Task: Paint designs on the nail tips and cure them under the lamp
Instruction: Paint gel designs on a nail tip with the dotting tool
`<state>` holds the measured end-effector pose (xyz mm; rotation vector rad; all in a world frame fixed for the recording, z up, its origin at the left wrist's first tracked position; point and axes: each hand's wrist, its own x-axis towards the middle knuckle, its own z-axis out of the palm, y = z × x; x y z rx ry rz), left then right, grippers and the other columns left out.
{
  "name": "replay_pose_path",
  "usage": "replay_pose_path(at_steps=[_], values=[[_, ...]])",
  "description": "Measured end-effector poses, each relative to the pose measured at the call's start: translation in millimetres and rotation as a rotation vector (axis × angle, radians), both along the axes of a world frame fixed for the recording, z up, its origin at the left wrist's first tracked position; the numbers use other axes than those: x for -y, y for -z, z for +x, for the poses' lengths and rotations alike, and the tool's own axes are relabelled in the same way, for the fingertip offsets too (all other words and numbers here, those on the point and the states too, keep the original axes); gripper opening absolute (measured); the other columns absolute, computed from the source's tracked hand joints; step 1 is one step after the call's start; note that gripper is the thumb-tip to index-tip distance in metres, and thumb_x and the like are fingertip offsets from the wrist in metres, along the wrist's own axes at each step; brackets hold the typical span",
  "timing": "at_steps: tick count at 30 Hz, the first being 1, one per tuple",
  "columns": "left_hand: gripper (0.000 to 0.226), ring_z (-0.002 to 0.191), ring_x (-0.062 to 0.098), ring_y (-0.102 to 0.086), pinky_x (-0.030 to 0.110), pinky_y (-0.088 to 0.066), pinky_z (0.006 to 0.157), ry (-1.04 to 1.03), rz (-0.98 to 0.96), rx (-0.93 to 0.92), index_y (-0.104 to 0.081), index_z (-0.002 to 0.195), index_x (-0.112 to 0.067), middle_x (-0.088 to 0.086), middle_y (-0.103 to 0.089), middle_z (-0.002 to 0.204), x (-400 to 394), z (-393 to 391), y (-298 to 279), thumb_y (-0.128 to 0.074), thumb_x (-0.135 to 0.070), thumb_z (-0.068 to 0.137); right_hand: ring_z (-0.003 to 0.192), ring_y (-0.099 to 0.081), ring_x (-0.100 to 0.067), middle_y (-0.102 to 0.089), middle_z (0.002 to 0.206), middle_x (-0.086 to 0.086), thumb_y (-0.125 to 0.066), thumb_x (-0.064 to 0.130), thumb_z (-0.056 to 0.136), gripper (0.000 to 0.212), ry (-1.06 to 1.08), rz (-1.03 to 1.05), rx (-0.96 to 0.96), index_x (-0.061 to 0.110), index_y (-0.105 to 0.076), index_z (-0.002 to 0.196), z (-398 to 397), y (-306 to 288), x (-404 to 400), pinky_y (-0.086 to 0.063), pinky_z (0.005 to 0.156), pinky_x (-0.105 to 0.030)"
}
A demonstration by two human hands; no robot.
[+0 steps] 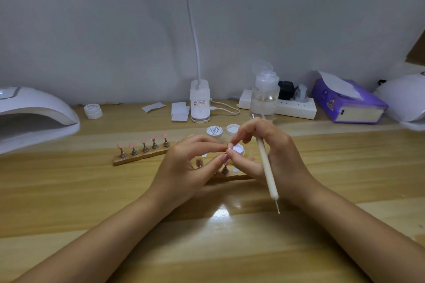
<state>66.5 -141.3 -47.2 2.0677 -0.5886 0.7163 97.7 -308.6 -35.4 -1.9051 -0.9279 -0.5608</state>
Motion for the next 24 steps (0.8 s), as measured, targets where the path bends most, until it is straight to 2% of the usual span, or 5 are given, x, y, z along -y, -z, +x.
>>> replay_pose_path(at_steps=[3, 6, 15, 19, 24], values=[[0.019, 0.083, 0.003, -0.061, 0.018, -0.047, 0.076, 0.012, -0.034, -0.029, -0.068, 0.095, -0.020, -0.010, -0.065, 0.086, 1, 0, 0, -0.069, -0.019, 0.076, 0.076, -0.054, -0.014, -0.063, 0.078, 0.006, -0.070, 0.016, 0.072, 0.018, -0.010, 0.018, -0.015, 0.011, -0.058, 0.084, -1, 0, -1, -0.047, 0.070, -0.028], [0.017, 0.079, 0.002, -0.061, 0.016, -0.046, 0.073, -0.003, -0.052, -0.068, -0.070, 0.088, -0.018, -0.010, -0.066, 0.082, 1, -1, 1, -0.071, -0.007, 0.075, 0.076, -0.052, -0.010, -0.061, 0.079, 0.010, -0.071, 0.016, 0.071, 0.019, -0.010, 0.016, -0.008, 0.012, -0.059, 0.084, 0, 2, -3, -0.046, 0.069, -0.023], [0.021, 0.078, 0.003, -0.063, 0.025, -0.053, 0.068, -0.042, -0.178, -0.155, -0.068, 0.084, -0.027, -0.014, -0.068, 0.079, 1, -1, 2, -0.071, -0.009, 0.076, 0.084, -0.057, -0.005, -0.062, 0.090, 0.010, -0.074, 0.030, 0.071, 0.034, -0.011, -0.053, 0.045, 0.013, -0.061, 0.098, 6, 3, 1, -0.047, 0.075, -0.018], [0.021, 0.082, 0.001, -0.063, 0.015, -0.049, 0.069, -0.034, -0.189, -0.150, -0.069, 0.087, -0.028, -0.013, -0.068, 0.083, 1, 1, 2, -0.071, -0.010, 0.075, 0.068, -0.060, -0.007, -0.065, 0.075, 0.010, -0.053, 0.036, 0.087, 0.010, 0.002, 0.132, -0.131, 0.029, -0.056, 0.093, 8, -2, 1, -0.048, 0.062, -0.016], [0.010, 0.078, -0.001, -0.062, 0.012, -0.044, 0.072, -0.004, -0.214, -0.150, -0.070, 0.082, -0.023, -0.012, -0.067, 0.076, 2, 2, 2, -0.067, -0.017, 0.075, 0.045, -0.047, -0.001, -0.050, 0.043, 0.005, -0.033, 0.054, 0.083, 0.045, 0.044, 0.354, -0.427, 0.027, -0.068, 0.072, 16, -8, 3, -0.038, 0.048, -0.009]])
